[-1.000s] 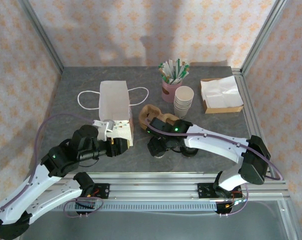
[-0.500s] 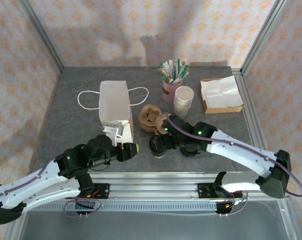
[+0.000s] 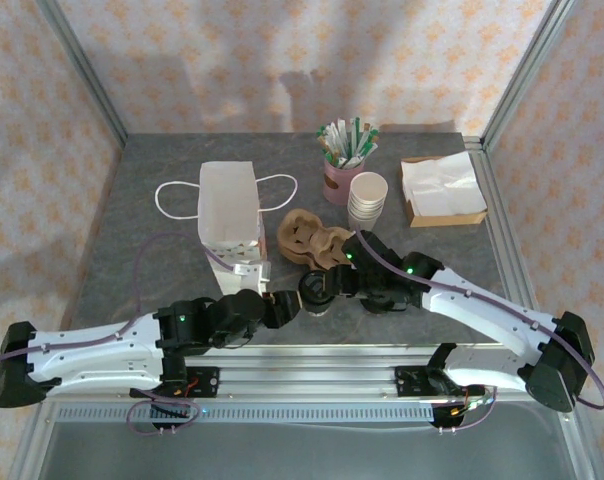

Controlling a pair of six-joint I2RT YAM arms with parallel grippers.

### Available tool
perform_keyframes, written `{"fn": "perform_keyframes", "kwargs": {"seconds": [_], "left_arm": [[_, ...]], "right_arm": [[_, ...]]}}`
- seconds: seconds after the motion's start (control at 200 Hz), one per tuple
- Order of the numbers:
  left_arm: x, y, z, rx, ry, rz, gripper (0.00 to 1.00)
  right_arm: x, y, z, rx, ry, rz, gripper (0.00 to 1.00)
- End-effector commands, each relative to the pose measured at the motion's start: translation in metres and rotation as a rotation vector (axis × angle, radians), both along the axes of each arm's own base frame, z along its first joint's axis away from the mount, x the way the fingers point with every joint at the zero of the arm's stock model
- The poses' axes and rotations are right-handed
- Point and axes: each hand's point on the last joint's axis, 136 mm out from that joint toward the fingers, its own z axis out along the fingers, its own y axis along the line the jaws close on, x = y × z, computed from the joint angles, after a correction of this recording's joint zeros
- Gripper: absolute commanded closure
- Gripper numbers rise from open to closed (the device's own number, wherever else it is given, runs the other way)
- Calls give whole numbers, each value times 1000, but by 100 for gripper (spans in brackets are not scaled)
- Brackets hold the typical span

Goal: Pack the takeout coffee

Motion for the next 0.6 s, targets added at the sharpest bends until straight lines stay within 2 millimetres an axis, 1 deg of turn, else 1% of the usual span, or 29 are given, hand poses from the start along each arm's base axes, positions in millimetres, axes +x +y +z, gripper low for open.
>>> {"fn": "perform_keyframes", "kwargs": {"seconds": [0.0, 0.045, 0.125, 0.245, 0.255, 0.28, 0.365, 0.596], "left_arm": [[11, 0, 17, -50, -42, 72, 48], [12, 2, 16, -47, -41, 83, 49], [14, 2, 15, -49, -45, 96, 51], [16, 2, 13, -48, -45, 116, 53], [17, 2, 13, -48, -44, 117, 53], [17, 2, 12, -46, -42, 124, 53], [19, 0, 7, -37, -30, 136, 53], [25, -18, 1, -4, -8, 143, 52]], "right_arm": [[1, -1, 1, 20, -6, -24, 52], [0, -3, 2, 28, -9, -28, 53], [-2, -3, 2, 69, -9, -51, 61], [-6, -5, -8, 73, 23, -72, 63], [-6, -6, -10, 70, 25, -74, 65], [-6, -6, -11, 69, 28, -77, 66], [-6, -3, -15, 79, 37, -79, 67], [-6, -1, -20, 71, 47, -74, 68]]}}
